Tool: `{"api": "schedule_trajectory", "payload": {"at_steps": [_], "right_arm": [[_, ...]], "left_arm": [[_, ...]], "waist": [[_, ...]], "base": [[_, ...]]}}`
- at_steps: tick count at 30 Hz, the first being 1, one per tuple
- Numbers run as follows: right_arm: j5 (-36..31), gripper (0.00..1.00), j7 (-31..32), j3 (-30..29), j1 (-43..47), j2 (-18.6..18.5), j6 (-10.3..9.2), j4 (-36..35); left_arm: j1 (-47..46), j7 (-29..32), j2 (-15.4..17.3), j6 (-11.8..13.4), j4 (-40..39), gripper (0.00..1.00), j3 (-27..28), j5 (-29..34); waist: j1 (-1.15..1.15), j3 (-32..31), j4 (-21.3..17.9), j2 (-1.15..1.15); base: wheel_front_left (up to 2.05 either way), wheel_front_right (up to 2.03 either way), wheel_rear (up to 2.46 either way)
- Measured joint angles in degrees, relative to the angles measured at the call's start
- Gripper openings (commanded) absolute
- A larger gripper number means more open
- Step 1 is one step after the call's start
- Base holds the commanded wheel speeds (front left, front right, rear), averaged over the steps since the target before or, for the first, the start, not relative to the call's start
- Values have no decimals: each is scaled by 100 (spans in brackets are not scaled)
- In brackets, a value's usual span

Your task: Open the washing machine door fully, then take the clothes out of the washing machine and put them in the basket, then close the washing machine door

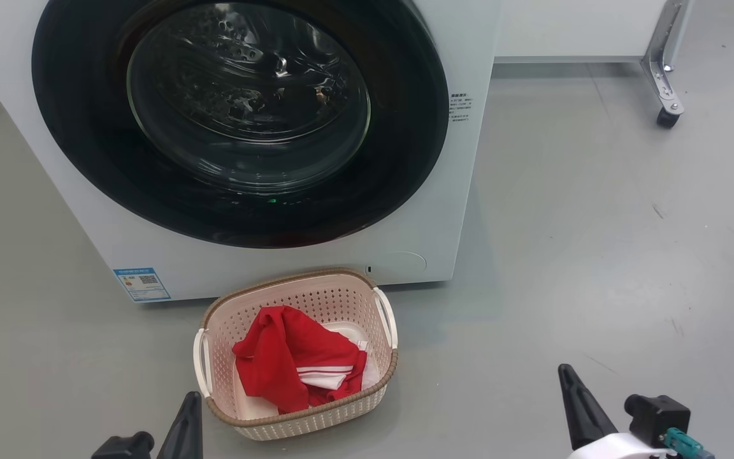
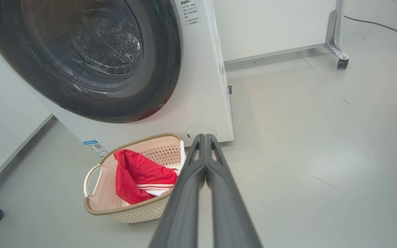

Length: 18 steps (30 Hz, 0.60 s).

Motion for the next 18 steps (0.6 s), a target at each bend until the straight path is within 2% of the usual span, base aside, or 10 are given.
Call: {"api": "schedule_trajectory", "payload": {"at_steps": [18], "right_arm": [[1427,0,353,-308,-53,-14,1,-145]], "left_arm": [[-63,307,0,-114,-30,0,268,-1371]], "waist": [[0,3,8,0]], "base": [[0,0,0]]}}
